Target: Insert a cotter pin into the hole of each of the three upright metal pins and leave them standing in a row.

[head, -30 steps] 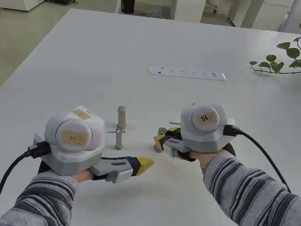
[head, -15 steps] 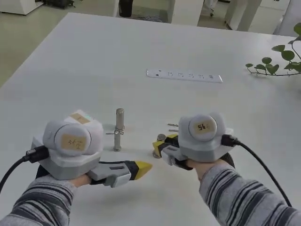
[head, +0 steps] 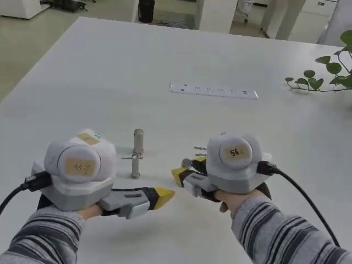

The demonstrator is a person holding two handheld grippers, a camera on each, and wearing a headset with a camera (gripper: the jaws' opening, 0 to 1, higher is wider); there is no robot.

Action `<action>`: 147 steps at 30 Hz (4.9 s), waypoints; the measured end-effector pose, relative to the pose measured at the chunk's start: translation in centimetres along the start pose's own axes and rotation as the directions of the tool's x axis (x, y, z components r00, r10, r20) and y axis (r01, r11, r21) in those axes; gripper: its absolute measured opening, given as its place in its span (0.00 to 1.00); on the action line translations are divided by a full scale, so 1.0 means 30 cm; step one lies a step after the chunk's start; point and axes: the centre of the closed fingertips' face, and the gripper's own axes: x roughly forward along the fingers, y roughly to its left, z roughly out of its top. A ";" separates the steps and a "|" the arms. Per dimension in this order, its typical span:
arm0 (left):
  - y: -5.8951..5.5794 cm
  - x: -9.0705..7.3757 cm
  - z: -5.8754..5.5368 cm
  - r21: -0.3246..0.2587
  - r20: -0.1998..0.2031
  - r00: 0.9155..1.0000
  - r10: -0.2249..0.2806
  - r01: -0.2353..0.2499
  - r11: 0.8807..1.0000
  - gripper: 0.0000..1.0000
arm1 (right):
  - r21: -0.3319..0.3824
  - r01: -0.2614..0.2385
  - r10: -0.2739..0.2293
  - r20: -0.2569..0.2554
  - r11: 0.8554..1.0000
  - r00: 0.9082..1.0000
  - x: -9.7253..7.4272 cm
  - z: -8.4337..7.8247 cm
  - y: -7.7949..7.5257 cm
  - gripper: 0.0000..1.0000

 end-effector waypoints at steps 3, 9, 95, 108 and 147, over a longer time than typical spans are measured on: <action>-0.001 -0.001 0.006 0.002 0.005 1.000 -0.001 0.001 1.000 0.99 | -0.018 -0.013 0.013 0.001 1.000 1.000 -0.018 -0.005 -0.003 0.23; 0.000 -0.003 0.015 -0.010 0.019 1.000 -0.005 0.005 1.000 0.99 | -0.034 -0.050 0.050 -0.014 0.998 0.999 -0.058 -0.017 -0.023 0.26; -0.053 0.004 0.040 -0.041 0.011 0.998 -0.066 0.066 0.997 0.96 | -0.394 -0.356 0.139 -0.484 0.847 0.864 0.043 -0.049 -0.338 0.00; -0.118 -0.029 0.087 -0.106 0.051 0.989 -0.136 0.141 0.984 0.90 | -0.463 -0.357 0.179 -0.385 0.811 0.905 -0.080 0.026 -0.207 0.00; -0.347 -0.097 0.168 -0.263 0.080 0.948 -0.308 0.318 0.911 0.24 | -0.679 -0.429 0.331 -0.279 0.596 0.902 -0.337 0.024 0.091 0.00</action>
